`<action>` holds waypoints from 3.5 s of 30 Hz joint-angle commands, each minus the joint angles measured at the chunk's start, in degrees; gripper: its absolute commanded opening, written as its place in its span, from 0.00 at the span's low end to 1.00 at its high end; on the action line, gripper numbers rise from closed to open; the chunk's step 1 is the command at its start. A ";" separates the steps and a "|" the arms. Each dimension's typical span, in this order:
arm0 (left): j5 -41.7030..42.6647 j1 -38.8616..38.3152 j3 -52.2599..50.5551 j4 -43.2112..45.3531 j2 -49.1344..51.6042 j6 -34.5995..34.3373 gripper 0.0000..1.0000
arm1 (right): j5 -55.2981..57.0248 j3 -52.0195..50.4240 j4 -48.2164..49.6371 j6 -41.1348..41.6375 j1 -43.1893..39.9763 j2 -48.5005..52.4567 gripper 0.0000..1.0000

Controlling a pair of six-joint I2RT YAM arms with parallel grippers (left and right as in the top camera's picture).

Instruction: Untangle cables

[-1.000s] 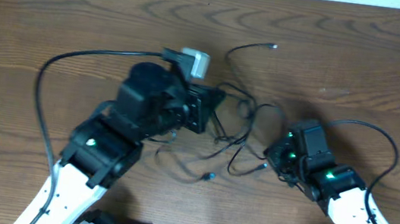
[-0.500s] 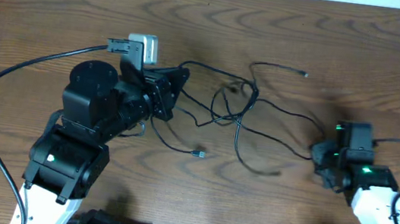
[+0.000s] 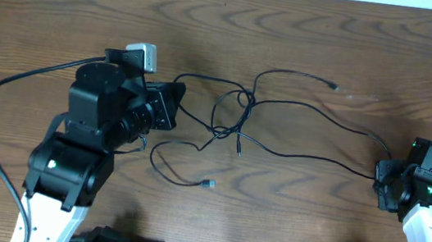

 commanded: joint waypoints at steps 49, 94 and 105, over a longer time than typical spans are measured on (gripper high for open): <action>11.52 -9.77 0.66 3.15 21.29 0.35 0.08 | -13.49 -0.11 -4.63 -3.34 0.79 -0.04 0.24; -5.22 -9.92 0.66 17.92 19.37 -23.43 0.08 | -40.57 -0.11 13.49 -6.36 29.00 -0.02 0.86; -4.96 -9.97 0.66 17.70 19.37 -24.81 0.08 | -18.69 -0.11 19.12 28.11 44.37 0.13 0.93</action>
